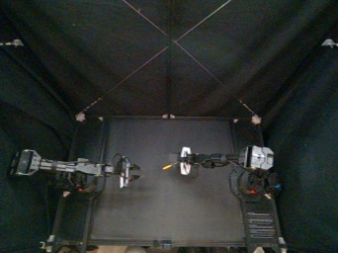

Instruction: Uncap the pen

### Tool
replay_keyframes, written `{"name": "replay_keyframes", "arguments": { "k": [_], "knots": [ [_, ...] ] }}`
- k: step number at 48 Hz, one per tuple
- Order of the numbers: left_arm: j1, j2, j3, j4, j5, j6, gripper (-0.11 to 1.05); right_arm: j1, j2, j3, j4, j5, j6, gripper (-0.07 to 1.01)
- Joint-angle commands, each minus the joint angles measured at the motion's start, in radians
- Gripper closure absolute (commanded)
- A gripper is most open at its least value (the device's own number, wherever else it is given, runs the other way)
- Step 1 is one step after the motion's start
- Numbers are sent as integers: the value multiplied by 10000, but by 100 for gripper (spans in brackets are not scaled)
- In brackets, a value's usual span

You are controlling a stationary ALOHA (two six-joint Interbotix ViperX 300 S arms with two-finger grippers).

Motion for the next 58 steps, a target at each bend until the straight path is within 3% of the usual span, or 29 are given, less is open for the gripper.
{"name": "replay_keyframes", "arguments": {
  "k": [1,6,20,31,40,47,58],
  "knots": [
    [31,-15,-123,-15,-77,0,19,61,-153,-184,77,-15,-31,3],
    [31,-15,-107,-15,-77,0,19,61,-77,-153,107,-15,-15,8],
    [31,-15,-107,-15,-61,0,19,123,0,-123,383,92,-15,43],
    [31,-15,-107,-15,-46,-15,19,414,-368,-199,752,307,46,43],
    [322,-15,-153,-31,-123,-31,19,1012,-1197,-506,782,307,107,43],
    [537,-15,-153,-230,-261,-31,18,1365,-1565,-736,767,337,153,43],
    [644,-15,-184,-445,-307,-15,15,1948,-1856,-1365,598,322,123,43]
  ]
}}
